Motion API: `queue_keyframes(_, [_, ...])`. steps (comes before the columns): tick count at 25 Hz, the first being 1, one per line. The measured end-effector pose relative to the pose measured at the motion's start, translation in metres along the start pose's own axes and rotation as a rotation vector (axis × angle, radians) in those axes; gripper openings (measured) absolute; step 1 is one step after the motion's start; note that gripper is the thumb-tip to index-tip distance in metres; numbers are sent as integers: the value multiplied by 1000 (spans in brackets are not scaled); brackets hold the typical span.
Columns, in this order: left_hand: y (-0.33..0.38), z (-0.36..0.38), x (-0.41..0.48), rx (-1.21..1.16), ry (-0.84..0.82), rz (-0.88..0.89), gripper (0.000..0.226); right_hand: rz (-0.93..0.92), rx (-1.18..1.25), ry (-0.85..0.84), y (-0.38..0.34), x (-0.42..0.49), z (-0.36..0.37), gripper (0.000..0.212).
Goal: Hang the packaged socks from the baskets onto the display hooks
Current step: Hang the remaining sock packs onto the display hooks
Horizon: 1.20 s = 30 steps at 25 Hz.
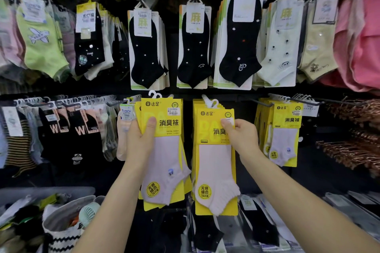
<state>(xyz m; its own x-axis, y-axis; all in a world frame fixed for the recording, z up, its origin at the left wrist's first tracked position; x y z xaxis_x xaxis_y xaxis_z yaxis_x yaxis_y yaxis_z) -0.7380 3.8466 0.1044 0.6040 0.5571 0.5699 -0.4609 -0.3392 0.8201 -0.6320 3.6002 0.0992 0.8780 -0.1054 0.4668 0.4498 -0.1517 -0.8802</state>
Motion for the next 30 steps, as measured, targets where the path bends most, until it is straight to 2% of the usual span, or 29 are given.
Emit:
queue_keyframes(6, [1, 0, 1, 16, -7, 3, 10, 64, -50, -35, 8, 3, 5, 37])
queue_keyframes(11, [-2, -4, 1, 2, -19, -33, 3, 34, -120, -37, 14, -1, 7, 29])
queue_keyframes(15, [4, -1, -4, 22, -29, 1, 15, -12, -241, -16, 17, -5, 5, 29])
queue_keyframes(17, [6, -1, -4, 45, -29, 12, 15, -11, -279, 6, 22, -11, 2, 40])
queue_keyframes(20, [5, 0, -2, 52, -44, 30, 7, 19, -298, 18, 27, -16, -1, 69])
queue_keyframes(21, [7, 3, -2, 63, -54, 49, 14, 25, -328, 4, 29, -16, -1, 70])
queue_keyframes(25, [8, 11, -5, 62, -102, 33, 32, 24, -364, -96, 34, -19, 5, 46])
queue_keyframes(28, [6, 20, -10, 39, -125, -5, 29, 29, -352, -100, 35, -23, 1, 53])
queue_keyframes(30, [10, 27, -16, 37, -129, 8, 19, -30, -298, -16, 27, -25, -7, 55])
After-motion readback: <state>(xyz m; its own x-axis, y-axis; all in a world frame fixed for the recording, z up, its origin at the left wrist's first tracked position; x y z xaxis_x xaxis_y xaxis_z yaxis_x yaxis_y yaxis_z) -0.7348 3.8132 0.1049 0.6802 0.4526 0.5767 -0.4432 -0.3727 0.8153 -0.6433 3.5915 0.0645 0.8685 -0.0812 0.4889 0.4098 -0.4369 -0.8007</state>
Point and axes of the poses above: each hand's wrist, its own x-axis towards the middle knuckle, its own z-axis out of the palm, y = z × x, the point moved 6 cm from there along x, towards the middle knuckle, and after that the axes turned 8 degrees about x, right-handed, at the moved point
